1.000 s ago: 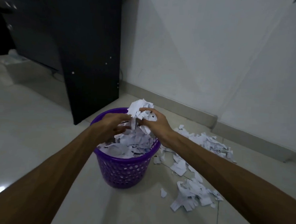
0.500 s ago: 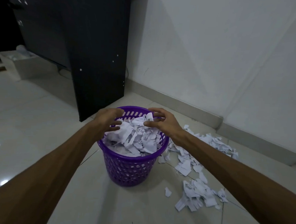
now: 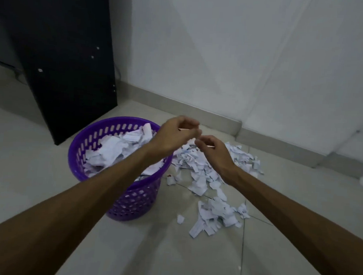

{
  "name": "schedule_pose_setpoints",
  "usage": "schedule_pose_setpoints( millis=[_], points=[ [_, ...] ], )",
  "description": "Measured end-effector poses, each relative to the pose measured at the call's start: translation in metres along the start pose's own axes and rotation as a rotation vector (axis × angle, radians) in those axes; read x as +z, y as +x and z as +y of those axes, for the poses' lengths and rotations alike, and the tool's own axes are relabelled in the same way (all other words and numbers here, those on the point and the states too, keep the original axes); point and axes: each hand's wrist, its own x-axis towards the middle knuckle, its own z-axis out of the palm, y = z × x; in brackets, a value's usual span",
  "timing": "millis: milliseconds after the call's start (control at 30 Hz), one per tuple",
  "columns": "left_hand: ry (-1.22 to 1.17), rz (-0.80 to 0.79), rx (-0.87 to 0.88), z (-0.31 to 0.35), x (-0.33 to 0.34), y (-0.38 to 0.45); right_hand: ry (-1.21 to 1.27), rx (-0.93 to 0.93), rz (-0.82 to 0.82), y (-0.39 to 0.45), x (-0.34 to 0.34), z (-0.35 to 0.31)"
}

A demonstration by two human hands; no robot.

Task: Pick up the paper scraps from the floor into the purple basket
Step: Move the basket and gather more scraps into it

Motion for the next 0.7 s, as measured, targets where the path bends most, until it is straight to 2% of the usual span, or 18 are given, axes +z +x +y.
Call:
schedule_pose_setpoints(
  millis=[100,233,400,533,633,700],
  points=[
    [0.011,-0.117,-0.008,-0.018,0.048,-0.010,-0.006,0.095,0.072,-0.027,-0.014,0.056],
    [0.082,-0.214,-0.149,-0.076,0.096,-0.038,-0.007,0.243,0.158,-0.075,-0.013,0.137],
    [0.418,-0.190,-0.225,-0.155,0.127,-0.083,-0.238,0.333,0.242,-0.142,-0.010,0.199],
    [0.715,-0.343,-0.324,-0.206,0.135,-0.107,-0.450,0.304,0.215,-0.147,-0.021,0.222],
    [0.880,-0.422,-0.243,-0.227,0.140,-0.113,-0.491,0.236,0.217,-0.129,-0.033,0.237],
    [0.912,-0.410,-0.151,-0.234,0.144,-0.112,-0.492,0.226,0.152,-0.115,-0.035,0.245]
  ],
)
